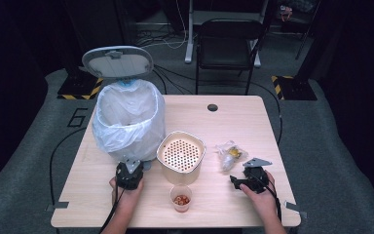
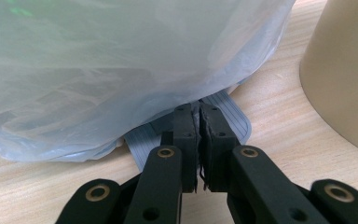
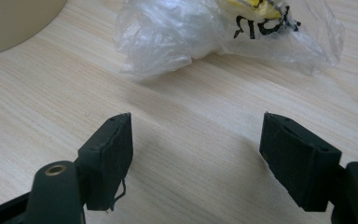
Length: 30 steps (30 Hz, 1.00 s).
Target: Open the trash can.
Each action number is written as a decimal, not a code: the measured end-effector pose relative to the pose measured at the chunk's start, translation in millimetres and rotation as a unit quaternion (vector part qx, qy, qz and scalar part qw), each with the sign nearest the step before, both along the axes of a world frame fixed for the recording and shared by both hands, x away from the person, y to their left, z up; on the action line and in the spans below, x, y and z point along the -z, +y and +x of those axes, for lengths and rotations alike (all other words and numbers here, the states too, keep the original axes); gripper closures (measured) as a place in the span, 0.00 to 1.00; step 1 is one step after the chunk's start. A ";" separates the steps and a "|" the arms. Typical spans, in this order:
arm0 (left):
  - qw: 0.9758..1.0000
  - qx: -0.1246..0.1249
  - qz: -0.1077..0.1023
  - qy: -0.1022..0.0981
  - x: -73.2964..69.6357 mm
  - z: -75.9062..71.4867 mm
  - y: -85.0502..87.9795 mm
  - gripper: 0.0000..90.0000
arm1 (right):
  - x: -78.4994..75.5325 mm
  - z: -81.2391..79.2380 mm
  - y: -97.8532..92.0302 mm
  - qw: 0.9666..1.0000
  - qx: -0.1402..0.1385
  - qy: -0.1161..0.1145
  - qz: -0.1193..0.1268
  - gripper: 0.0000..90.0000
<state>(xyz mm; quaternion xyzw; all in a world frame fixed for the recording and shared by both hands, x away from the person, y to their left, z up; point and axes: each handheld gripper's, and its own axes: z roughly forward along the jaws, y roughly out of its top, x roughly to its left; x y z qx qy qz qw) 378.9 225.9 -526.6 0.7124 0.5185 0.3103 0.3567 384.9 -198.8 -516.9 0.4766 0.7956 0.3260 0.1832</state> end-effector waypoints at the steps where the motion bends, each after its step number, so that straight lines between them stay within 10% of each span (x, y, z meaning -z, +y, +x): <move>1: 1.000 0.004 -0.003 0.006 -0.7 0.1 1.4 0.95 | -0.6 0.1 -1.3 1.000 -0.007 -0.003 -0.005 0.28; 30: 1.000 0.004 0.000 0.001 -0.3 0.5 1.0 0.95 | -38.2 -4.9 10.4 0.999 0.010 -0.038 0.011 0.14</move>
